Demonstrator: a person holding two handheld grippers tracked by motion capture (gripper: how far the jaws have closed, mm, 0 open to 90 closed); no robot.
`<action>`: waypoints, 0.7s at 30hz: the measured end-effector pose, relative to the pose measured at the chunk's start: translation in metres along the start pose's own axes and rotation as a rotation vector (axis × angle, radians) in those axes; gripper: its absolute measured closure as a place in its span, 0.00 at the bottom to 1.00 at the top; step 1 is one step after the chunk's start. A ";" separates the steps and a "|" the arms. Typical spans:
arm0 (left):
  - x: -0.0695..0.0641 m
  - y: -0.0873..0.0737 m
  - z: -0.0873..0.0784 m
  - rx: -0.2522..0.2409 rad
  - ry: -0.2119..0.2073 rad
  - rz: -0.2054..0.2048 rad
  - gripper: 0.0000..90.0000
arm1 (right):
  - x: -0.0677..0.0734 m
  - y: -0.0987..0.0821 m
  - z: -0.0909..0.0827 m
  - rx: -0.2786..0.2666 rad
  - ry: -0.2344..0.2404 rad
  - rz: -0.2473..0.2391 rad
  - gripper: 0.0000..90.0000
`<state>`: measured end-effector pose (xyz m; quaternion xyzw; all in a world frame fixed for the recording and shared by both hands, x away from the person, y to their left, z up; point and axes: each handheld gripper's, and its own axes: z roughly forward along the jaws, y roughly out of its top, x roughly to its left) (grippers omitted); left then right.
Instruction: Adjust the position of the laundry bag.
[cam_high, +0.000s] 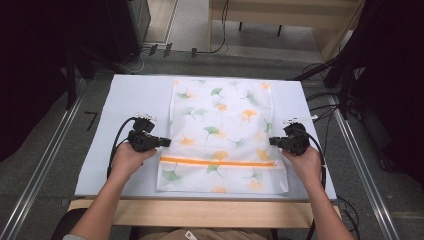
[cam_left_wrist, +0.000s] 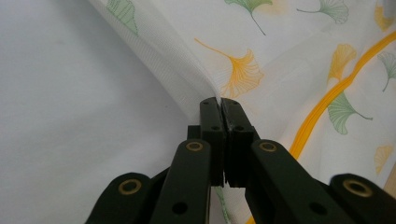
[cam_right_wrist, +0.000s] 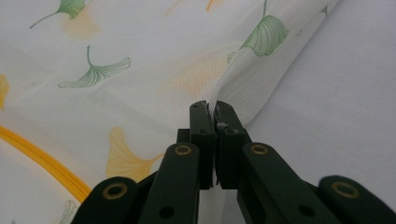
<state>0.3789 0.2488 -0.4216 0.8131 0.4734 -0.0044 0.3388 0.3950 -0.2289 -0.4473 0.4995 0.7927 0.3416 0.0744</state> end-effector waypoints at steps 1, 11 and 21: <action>0.003 -0.001 -0.003 0.001 0.005 -0.009 1.00 | 0.003 0.001 0.002 0.006 0.008 -0.007 0.99; 0.013 -0.007 -0.014 0.005 0.054 -0.015 1.00 | 0.019 0.010 0.009 0.008 0.039 -0.043 0.99; 0.025 -0.015 -0.024 0.002 0.075 -0.048 1.00 | 0.033 0.017 0.017 0.024 0.058 -0.077 0.98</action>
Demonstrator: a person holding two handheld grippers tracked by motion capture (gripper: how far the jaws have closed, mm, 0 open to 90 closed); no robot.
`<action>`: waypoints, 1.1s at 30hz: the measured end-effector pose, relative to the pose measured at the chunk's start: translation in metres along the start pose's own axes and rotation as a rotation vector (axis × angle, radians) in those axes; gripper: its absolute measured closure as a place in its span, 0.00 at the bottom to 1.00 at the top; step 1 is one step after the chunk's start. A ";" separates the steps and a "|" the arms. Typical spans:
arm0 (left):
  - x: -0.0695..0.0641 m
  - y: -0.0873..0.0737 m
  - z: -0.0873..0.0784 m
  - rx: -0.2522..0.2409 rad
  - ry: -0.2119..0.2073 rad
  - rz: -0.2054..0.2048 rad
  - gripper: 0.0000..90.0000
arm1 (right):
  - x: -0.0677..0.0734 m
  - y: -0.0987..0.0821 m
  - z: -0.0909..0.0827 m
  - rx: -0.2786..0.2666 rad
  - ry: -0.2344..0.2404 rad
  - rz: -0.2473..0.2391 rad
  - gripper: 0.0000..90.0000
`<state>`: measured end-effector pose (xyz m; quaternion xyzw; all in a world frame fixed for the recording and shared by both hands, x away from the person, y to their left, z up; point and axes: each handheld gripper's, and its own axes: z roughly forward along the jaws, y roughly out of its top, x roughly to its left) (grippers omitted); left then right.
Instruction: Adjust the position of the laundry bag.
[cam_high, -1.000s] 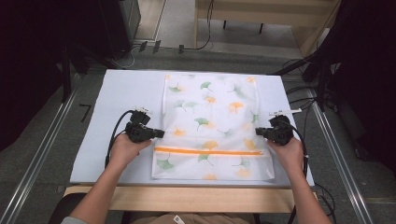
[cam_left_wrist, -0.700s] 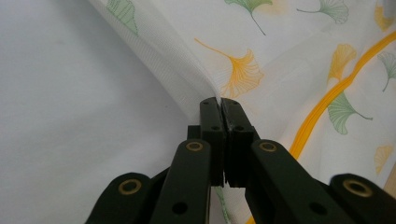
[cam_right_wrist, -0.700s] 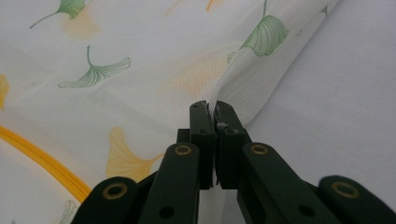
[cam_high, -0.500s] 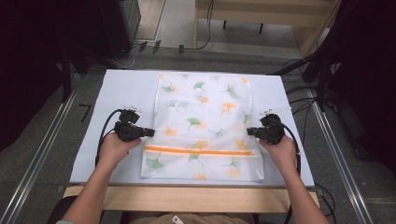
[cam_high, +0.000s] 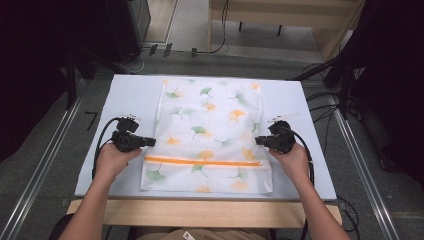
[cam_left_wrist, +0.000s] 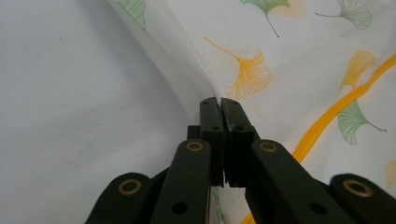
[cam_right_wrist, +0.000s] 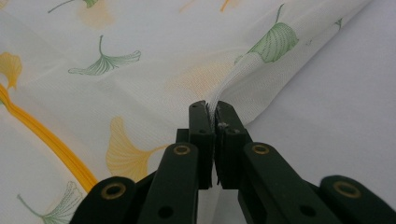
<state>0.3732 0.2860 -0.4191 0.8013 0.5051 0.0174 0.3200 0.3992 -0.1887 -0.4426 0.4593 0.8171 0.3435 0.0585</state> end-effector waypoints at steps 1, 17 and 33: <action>0.000 0.000 0.000 0.000 0.000 0.000 1.00 | 0.000 0.000 0.000 0.000 0.000 0.000 0.98; 0.018 -0.012 -0.013 0.005 0.032 -0.038 0.99 | 0.018 0.010 0.015 0.006 0.031 -0.030 0.98; 0.020 -0.013 -0.013 0.036 0.024 -0.068 1.00 | 0.021 0.008 0.023 0.025 0.024 -0.047 0.92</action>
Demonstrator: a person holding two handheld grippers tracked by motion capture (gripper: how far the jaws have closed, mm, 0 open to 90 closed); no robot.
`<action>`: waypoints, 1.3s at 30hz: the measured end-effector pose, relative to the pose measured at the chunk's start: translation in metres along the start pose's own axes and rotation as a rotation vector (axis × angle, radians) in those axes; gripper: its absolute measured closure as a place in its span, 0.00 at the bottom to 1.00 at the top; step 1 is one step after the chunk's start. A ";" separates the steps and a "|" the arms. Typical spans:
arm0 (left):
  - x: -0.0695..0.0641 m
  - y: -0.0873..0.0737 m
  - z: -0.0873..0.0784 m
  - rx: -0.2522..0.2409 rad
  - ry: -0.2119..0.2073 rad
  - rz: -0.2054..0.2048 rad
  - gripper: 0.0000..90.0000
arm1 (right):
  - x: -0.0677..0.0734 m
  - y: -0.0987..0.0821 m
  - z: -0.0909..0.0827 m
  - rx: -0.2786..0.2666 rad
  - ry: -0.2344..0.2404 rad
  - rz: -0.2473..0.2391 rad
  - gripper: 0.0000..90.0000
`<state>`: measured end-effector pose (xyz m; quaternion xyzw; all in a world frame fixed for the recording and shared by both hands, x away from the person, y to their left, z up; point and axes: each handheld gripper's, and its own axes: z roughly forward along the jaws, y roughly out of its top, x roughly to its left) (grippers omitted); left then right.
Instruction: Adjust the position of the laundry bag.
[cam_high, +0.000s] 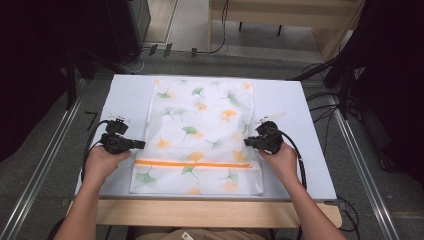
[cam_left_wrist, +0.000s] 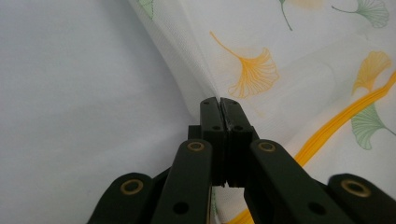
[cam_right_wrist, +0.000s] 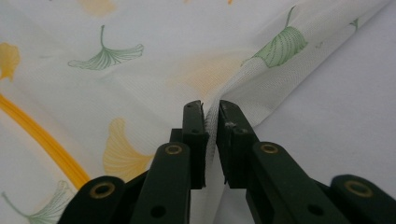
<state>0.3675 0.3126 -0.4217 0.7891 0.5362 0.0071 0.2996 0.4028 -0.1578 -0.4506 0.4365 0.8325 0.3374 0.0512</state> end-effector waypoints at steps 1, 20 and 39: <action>0.000 0.000 0.000 0.000 0.000 0.000 1.00 | 0.000 0.000 0.000 0.000 0.000 0.000 0.92; -0.009 -0.001 -0.009 -0.060 -0.019 0.037 0.56 | -0.007 0.000 -0.009 -0.088 -0.004 0.013 0.60; -0.034 0.005 -0.003 -0.062 -0.085 0.116 0.46 | -0.006 -0.005 -0.028 -0.106 -0.025 0.007 0.88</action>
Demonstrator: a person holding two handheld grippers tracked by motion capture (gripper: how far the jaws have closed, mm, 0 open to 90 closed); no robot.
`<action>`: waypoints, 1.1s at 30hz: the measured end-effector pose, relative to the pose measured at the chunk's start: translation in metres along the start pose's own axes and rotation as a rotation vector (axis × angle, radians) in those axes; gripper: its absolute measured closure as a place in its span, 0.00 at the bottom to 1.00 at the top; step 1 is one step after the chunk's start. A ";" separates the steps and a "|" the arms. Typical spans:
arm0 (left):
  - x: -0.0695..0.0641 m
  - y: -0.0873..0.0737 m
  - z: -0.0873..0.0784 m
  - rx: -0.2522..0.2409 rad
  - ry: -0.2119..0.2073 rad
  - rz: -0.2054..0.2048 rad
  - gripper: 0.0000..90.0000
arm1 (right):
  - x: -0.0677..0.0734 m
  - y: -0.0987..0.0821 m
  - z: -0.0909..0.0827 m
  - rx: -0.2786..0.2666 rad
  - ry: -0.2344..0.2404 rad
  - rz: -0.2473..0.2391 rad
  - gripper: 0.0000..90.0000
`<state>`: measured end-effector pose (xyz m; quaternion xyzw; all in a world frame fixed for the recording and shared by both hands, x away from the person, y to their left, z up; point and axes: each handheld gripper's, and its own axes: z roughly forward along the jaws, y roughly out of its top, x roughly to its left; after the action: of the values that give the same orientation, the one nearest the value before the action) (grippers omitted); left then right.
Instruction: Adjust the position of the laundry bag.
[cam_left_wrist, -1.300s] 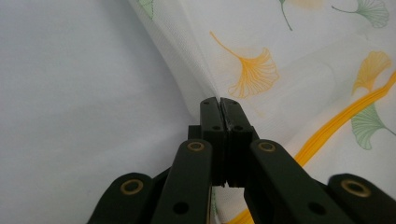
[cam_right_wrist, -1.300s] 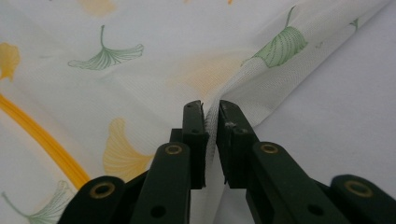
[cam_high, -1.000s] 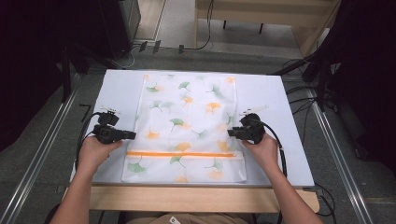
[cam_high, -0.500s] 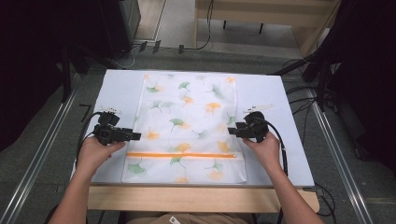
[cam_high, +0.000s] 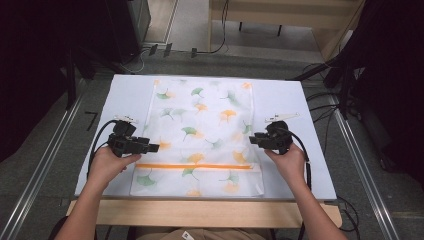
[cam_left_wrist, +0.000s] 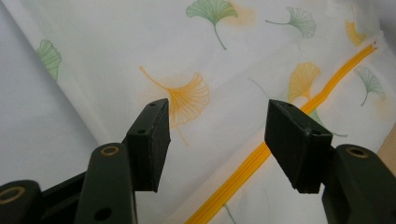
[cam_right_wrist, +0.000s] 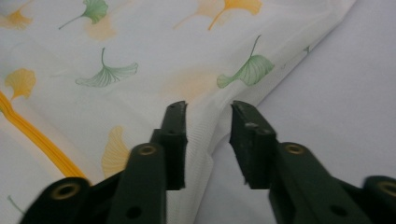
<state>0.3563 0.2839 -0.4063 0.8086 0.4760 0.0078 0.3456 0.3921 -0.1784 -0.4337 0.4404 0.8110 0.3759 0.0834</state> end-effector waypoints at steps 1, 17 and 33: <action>0.000 0.000 0.000 0.000 0.000 0.000 0.46 | 0.000 0.000 0.000 0.000 0.000 0.000 0.88; -0.005 0.003 0.009 0.021 -0.006 0.023 0.46 | 0.002 -0.003 0.039 0.134 -0.020 -0.009 1.00; -0.018 0.013 0.020 0.025 -0.038 0.078 0.46 | -0.004 -0.015 0.001 0.039 0.010 0.016 0.76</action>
<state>0.3631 0.2551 -0.4088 0.8308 0.4375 0.0002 0.3440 0.3849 -0.1862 -0.4453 0.4467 0.8149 0.3631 0.0676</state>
